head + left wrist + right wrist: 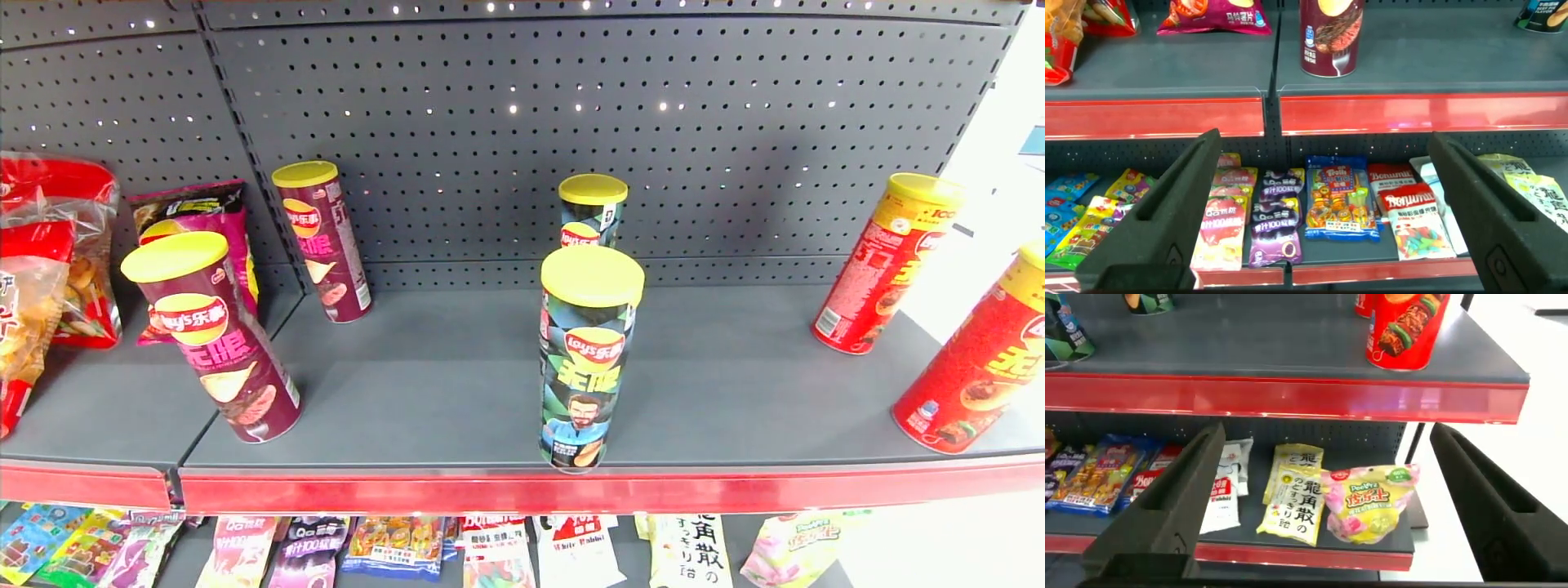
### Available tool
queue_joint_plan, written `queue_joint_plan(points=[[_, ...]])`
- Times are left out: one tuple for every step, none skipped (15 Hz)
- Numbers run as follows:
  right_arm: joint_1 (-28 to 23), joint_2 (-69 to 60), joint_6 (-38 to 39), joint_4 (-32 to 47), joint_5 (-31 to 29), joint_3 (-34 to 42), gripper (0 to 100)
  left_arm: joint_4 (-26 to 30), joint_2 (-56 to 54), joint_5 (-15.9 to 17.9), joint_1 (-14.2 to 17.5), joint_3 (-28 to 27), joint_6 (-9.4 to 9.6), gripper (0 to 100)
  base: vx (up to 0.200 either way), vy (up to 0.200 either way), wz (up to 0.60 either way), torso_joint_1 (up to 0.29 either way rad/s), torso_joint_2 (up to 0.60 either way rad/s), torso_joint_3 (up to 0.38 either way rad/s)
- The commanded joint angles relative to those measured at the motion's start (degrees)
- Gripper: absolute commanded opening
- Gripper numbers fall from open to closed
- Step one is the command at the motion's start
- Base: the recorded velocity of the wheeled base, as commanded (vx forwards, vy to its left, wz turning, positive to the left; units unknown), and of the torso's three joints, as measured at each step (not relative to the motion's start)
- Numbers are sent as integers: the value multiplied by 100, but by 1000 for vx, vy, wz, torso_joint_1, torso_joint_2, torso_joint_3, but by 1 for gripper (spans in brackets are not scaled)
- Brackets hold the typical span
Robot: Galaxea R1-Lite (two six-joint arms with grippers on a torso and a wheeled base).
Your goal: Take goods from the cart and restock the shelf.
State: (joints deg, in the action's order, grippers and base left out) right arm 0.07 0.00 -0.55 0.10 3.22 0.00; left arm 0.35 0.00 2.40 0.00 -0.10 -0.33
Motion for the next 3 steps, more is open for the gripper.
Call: queue_joint_plan(points=[[-7, 0, 2, -1, -5, 0, 100, 0, 0, -3, 0, 1, -2, 100, 0, 0, 0, 0, 0, 0], [1, 0, 2, -1, -5, 0, 100, 0, 0, 6, 0, 1, -2, 100, 0, 0, 0, 0, 0, 0], [-7, 0, 2, -1, -85, 0, 100, 0, 0, -3, 0, 1, -2, 100, 0, 0, 0, 0, 0, 0]])
